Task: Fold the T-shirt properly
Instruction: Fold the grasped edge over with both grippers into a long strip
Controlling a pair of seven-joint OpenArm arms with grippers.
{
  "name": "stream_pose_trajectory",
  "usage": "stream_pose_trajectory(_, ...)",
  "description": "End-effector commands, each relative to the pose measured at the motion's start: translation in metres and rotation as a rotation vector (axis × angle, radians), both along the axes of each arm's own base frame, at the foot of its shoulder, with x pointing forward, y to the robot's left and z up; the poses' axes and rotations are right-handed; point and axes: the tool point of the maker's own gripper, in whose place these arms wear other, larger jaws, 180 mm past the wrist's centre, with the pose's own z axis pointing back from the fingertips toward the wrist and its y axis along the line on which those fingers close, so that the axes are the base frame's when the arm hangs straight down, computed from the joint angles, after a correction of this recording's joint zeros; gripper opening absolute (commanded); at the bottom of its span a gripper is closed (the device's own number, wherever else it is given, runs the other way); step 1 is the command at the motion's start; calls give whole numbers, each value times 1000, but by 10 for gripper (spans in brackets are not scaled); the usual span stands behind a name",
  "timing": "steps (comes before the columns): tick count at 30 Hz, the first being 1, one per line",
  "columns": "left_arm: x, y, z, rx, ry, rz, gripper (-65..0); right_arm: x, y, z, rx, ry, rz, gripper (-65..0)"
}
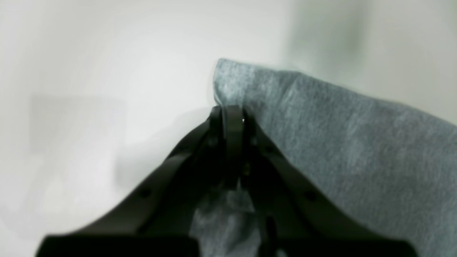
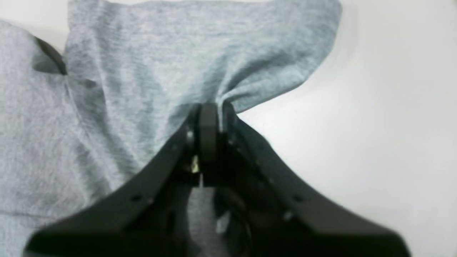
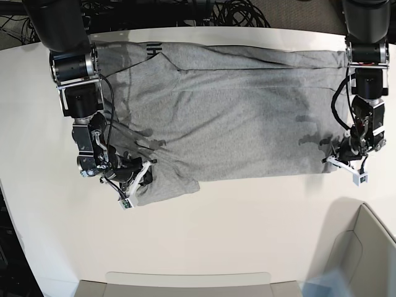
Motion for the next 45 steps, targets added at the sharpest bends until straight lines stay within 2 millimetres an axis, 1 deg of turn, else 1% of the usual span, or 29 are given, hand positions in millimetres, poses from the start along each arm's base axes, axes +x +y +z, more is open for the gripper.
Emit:
stream_pose_trajectory(1, 9, 6, 12, 11, -35, 4, -650, -7, -6, -6, -58, 54, 20, -650)
stream_pose_trajectory(3, 13, 11, 18, 11, -67, 24, -650, -1, -4, 4, -57, 19, 29, -650)
stream_pose_trajectory(5, 15, 24, 30, -13, -125, 85, -650, 6, 1, 17, -55, -25, 41, -650)
stream_pose_trajectory(7, 8, 36, 35, -36, -163, 145, -650, 8, 1, 21, -56, -36, 43, -650)
stream_pose_trajectory(8, 9, 38, 40, -48, -186, 161, -650, 8, 1, 21, -55, -37, 44, -650)
stream_pose_trajectory(10, 12, 30, 39, -68, -194, 165, -650, 9, 1, 22, -55, -39, 44, -650)
stream_pose_trajectory(11, 12, 30, 38, -66, -192, 164, -618, 9, 1, 22, -55, -39, 44, -650)
stream_pose_trajectory(15, 13, 29, 39, -69, -198, 167, -434, 7, 1, 19, -56, -33, 43, -650)
stream_pose_trajectory(16, 13, 28, 39, -68, -198, 166, -409, 7, 2, 19, -54, -33, 44, -650)
stream_pose_trajectory(17, 13, 28, 39, -68, -198, 166, -405, 5, 2, 17, -55, -28, 45, -650)
stream_pose_trajectory(21, 15, 27, 38, -77, -190, 168, -413, 2, 2, 14, -56, -21, 47, -650)
stream_pose_trajectory(24, 9, 33, 28, -83, -163, 194, -413, 2, 1, 14, -56, -20, 45, -650)
stream_pose_trajectory(26, 8, 33, 27, -80, -159, 195, -413, 1, 1, 13, -56, -18, 45, -650)
stream_pose_trajectory(28, 8, 26, 23, -67, -138, 163, -413, 1, -4, 13, -63, -18, 41, -650)
stream_pose_trajectory(30, 9, 11, 14, -38, -98, 92, -412, 0, -4, 12, -65, -16, 43, -650)
stream_pose_trajectory(31, 13, 4, 14, -24, -86, 58, -412, 0, -4, 12, -65, -16, 43, -650)
stream_pose_trajectory(33, 15, -6, 9, -3, -60, 8, -412, 0, -3, 12, -65, -16, 45, -650)
stream_pose_trajectory(34, 14, -8, 6, 1, -51, 1, -412, 0, -3, 12, -65, -16, 45, -650)
stream_pose_trajectory(36, 12, -5, 1, 1, -56, 15, -418, 0, -3, 12, -66, -14, 45, -650)
stream_pose_trajectory(37, 11, -4, -1, 4, -53, 18, -435, 0, -3, 11, -67, -13, 46, -650)
stream_pose_trajectory(39, 11, -2, -1, 5, -61, 29, -503, 1, -3, 14, -68, -20, 47, -650)
stream_pose_trajectory(40, 12, -1, 0, 8, -68, 32, -548, 1, -3, 14, -68, -23, 47, -650)
stream_pose_trajectory(41, 13, 2, 3, 15, -82, 37, -607, 2, -4, 15, -67, -25, 45, -650)
stream_pose_trajectory(42, 15, 5, 5, 17, -98, 47, -650, 3, -5, 16, -65, -30, 41, -650)
stream_pose_trajectory(45, 17, 20, 16, -8, -152, 113, -650, 9, 3, 34, -58, -90, 61, -650)
